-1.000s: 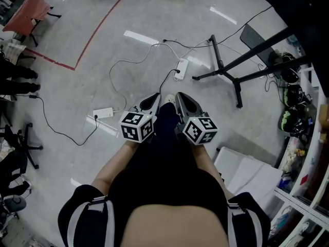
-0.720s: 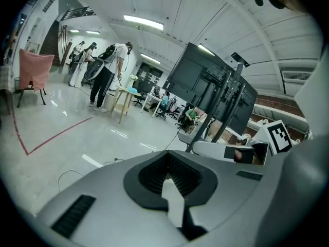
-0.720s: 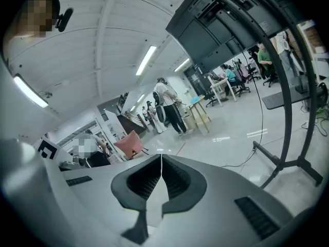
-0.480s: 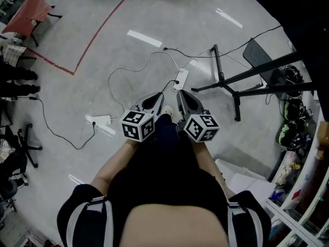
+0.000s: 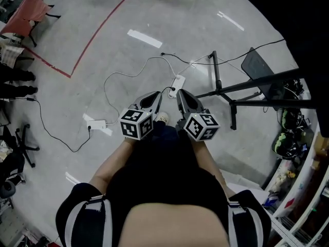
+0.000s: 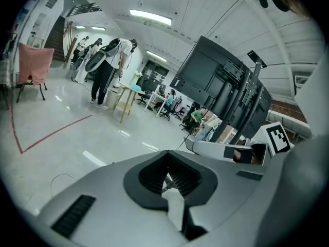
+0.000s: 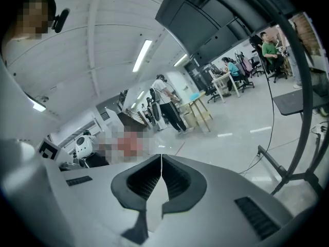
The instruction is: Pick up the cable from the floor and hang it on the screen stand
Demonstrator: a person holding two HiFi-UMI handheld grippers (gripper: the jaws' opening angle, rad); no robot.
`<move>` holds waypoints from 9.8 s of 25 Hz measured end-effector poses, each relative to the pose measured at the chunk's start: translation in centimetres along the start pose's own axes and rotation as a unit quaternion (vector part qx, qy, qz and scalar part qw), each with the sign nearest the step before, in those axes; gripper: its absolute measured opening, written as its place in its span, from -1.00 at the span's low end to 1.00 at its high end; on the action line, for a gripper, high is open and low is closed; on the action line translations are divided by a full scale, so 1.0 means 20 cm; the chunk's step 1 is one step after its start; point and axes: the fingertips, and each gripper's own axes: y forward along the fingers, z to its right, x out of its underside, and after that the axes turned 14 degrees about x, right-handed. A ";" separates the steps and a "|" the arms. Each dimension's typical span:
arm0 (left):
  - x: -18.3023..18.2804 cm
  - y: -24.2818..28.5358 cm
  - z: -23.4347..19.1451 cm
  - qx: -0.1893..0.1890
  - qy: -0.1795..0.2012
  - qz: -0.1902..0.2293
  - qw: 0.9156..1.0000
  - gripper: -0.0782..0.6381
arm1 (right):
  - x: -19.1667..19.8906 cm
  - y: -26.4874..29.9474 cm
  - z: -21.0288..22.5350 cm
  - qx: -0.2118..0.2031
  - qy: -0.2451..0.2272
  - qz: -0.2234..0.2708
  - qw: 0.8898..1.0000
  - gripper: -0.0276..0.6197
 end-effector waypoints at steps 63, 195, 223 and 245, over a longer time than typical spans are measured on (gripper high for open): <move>-0.75 1.08 -1.58 -0.051 -0.038 -0.059 0.996 -0.76 | -0.48 2.02 0.46 0.005 -0.085 -0.121 0.989 -0.84; 0.90 1.90 -2.97 0.021 -0.010 -0.180 0.983 -0.76 | 1.43 3.40 1.61 -0.021 -0.515 -0.344 0.785 -0.75; 0.33 1.56 -2.32 -0.014 0.014 -0.156 0.988 -0.76 | 0.59 2.67 1.03 -0.006 -0.426 -0.225 0.876 -0.74; -0.33 1.45 -1.49 0.042 0.056 -0.074 0.995 -0.76 | -0.35 1.96 0.63 0.029 -0.323 -0.063 0.944 -0.74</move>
